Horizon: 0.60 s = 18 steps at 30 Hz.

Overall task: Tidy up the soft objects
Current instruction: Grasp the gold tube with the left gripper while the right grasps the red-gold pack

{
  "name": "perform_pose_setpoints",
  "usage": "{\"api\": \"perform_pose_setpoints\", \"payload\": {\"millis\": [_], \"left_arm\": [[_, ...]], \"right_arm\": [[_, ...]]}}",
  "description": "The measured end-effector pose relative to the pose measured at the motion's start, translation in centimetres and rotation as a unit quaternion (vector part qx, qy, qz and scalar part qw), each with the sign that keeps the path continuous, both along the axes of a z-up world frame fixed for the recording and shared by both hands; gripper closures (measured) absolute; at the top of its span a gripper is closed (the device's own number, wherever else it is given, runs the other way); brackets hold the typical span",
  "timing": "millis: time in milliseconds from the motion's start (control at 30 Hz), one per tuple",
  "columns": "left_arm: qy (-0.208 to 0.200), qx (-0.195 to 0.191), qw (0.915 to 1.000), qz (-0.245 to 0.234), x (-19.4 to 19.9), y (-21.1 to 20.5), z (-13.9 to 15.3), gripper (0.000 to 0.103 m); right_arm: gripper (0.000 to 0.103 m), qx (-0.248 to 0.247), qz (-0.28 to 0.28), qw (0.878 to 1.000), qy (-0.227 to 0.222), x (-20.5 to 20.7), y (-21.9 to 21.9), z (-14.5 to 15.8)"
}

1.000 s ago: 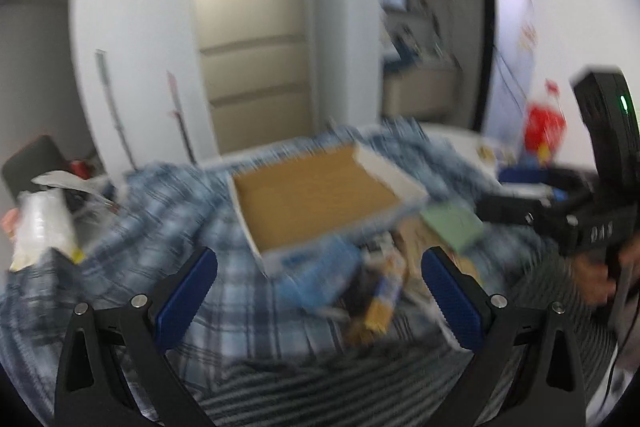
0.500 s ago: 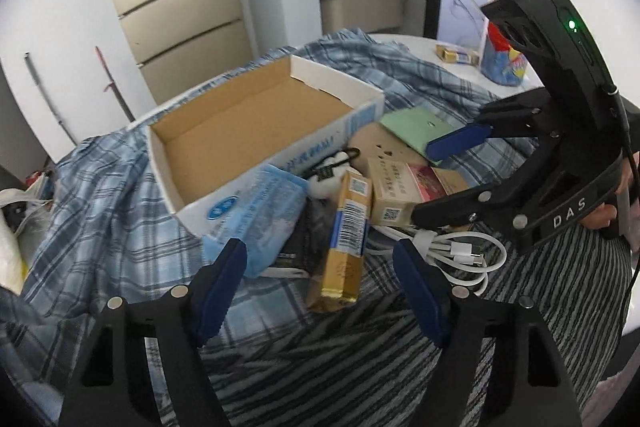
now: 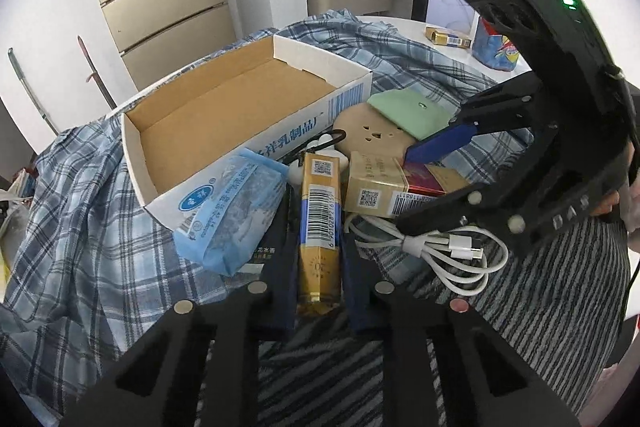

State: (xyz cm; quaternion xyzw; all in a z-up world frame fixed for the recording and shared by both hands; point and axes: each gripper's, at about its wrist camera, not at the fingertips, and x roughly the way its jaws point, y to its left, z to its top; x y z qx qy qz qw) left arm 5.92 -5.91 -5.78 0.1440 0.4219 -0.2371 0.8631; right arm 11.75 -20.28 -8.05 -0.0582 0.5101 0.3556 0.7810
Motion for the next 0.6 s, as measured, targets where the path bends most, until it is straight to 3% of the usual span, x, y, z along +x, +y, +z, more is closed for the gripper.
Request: {"api": "perform_pose_setpoints", "payload": {"millis": [333,367,600], "left_arm": [[-0.045,-0.044,0.9976,0.029,-2.0,2.1,3.0,0.085],[-0.051,-0.048,0.997,0.033,-2.2,2.2,3.3,0.085],[-0.104,-0.064,0.991,0.057,-3.9,3.3,5.8,0.085]], "right_arm": [[0.039,0.016,-0.016,0.999,0.033,0.9,-0.4,-0.4],[0.045,0.013,-0.02,0.999,0.028,0.8,-0.4,-0.4],[0.046,0.028,-0.05,0.997,-0.052,-1.7,-0.9,2.8]]}}
